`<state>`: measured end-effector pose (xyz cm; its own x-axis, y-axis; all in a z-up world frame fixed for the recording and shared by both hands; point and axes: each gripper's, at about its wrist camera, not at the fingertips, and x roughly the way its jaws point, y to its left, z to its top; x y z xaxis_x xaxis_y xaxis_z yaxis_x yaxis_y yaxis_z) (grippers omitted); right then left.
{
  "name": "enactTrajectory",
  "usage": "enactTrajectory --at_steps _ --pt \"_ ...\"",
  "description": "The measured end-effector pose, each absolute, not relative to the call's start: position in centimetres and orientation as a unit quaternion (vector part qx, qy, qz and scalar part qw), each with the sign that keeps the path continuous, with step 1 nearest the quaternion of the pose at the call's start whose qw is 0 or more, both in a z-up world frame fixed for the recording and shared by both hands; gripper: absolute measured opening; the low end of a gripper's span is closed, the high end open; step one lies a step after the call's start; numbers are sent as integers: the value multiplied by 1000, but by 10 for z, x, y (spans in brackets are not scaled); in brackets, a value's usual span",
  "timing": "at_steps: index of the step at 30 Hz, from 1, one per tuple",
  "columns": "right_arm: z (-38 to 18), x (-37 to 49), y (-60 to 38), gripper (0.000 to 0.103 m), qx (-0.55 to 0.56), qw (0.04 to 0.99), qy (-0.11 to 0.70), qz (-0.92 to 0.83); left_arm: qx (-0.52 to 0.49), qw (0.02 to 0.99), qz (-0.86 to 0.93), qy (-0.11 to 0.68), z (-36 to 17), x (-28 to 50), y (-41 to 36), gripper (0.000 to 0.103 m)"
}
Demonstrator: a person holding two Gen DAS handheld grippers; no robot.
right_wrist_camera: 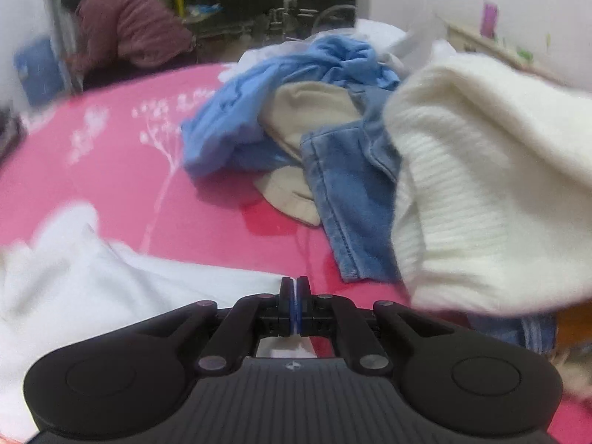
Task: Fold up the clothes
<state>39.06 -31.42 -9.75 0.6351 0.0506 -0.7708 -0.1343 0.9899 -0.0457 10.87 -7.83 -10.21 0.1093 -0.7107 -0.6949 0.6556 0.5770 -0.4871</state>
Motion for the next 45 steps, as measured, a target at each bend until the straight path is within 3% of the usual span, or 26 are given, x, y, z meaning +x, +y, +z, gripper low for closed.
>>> enactTrajectory --at_steps 5,8,13,15,21,25,29,33,35,41,45 --pt "-113 397 -303 7 -116 906 407 -13 -30 745 -457 485 -100 106 -79 53" --pt "-99 392 -325 10 -40 914 404 -20 -41 741 -455 492 -100 109 -78 53" --pt "-47 317 -362 33 91 932 350 24 -75 729 -453 507 -104 117 -75 53" --pt "-27 267 -362 36 92 931 347 65 -90 723 -452 514 -105 120 -72 53" --pt "-3 113 -319 41 -15 892 378 247 -143 714 -434 530 -105 135 -57 53" --pt "-13 36 -270 42 -88 846 401 340 -163 727 -418 519 -97 137 -45 53" --pt "-30 -19 -225 50 -214 808 385 392 -177 739 -403 511 -89 133 -34 53" --pt "-56 -42 -202 50 -309 784 367 394 -172 745 -393 511 -81 126 -28 53" --pt "-62 -41 -201 43 -311 791 366 379 -166 749 -391 509 -77 120 -24 53" --pt "-52 -18 -218 9 -197 824 408 342 -160 754 -385 509 -75 109 -14 53" --pt "-31 1 -248 5 -117 857 404 298 -150 758 -383 507 -75 107 -16 53"
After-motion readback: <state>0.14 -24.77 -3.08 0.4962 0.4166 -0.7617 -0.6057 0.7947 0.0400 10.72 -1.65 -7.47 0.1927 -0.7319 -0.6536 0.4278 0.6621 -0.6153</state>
